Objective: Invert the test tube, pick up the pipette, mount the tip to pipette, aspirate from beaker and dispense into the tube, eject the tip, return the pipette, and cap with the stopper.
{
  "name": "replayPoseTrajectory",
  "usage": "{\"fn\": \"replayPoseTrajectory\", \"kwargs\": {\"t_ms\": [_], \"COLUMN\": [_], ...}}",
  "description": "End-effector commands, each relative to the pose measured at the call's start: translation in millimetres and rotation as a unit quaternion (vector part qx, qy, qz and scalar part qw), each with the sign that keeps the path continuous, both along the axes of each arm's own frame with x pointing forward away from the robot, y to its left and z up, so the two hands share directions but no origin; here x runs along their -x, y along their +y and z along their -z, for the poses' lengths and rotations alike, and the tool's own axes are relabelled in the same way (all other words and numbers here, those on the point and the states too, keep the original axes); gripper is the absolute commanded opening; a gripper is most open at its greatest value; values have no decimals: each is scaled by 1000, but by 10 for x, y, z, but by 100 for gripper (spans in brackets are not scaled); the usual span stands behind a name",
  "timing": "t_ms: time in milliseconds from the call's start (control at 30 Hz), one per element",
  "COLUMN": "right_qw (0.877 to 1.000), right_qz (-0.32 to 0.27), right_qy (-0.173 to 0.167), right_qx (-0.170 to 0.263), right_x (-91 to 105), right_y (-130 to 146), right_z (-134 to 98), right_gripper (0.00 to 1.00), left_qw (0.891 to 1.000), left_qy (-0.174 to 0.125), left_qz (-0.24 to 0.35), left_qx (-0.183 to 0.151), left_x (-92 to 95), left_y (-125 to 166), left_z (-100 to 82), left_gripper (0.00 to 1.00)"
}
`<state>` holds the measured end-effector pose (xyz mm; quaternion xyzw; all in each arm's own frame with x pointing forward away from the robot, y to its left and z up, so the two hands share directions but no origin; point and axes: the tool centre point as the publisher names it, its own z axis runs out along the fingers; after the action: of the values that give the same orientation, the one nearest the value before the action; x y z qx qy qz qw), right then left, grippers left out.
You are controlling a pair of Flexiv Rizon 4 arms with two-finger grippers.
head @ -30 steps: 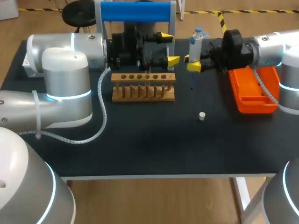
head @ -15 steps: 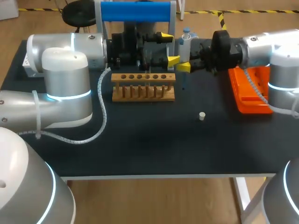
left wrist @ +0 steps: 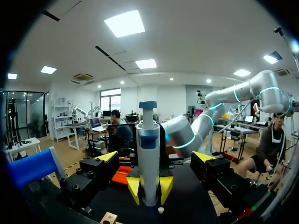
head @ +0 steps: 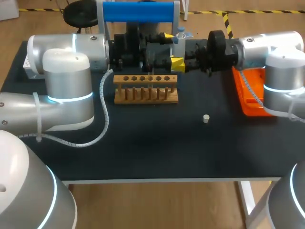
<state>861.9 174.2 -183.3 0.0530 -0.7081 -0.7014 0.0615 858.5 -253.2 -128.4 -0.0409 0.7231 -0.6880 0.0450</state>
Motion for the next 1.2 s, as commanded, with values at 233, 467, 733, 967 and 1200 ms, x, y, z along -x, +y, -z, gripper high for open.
{"fn": "replayPoseTrajectory", "kwargs": {"t_ms": [233, 467, 733, 967, 1200], "right_qw": [1000, 1000, 1000, 1000, 1000], "right_qz": [1, 2, 3, 1, -1], "right_qy": [1, -1, -1, -2, -1], "right_qx": [-2, -3, -4, -4, -5], "right_x": [-16, -23, -29, -18, -14], "right_y": [71, 106, 118, 133, 141], "right_z": [16, 1, 2, -5, -13], "right_gripper": [0, 0, 0, 0, 0], "left_qw": [1000, 1000, 1000, 1000, 1000], "left_qy": [-1, -1, -1, -1, -1], "left_qz": [-1, -1, -1, -1, -1], "left_qx": [2, 2, 2, 2, 2], "left_x": [7, 7, 7, 7, 7], "left_y": [-1, -1, -1, -1, -1], "left_z": [8, 8, 8, 8, 8], "left_gripper": [100, 100, 58, 11, 0]}}
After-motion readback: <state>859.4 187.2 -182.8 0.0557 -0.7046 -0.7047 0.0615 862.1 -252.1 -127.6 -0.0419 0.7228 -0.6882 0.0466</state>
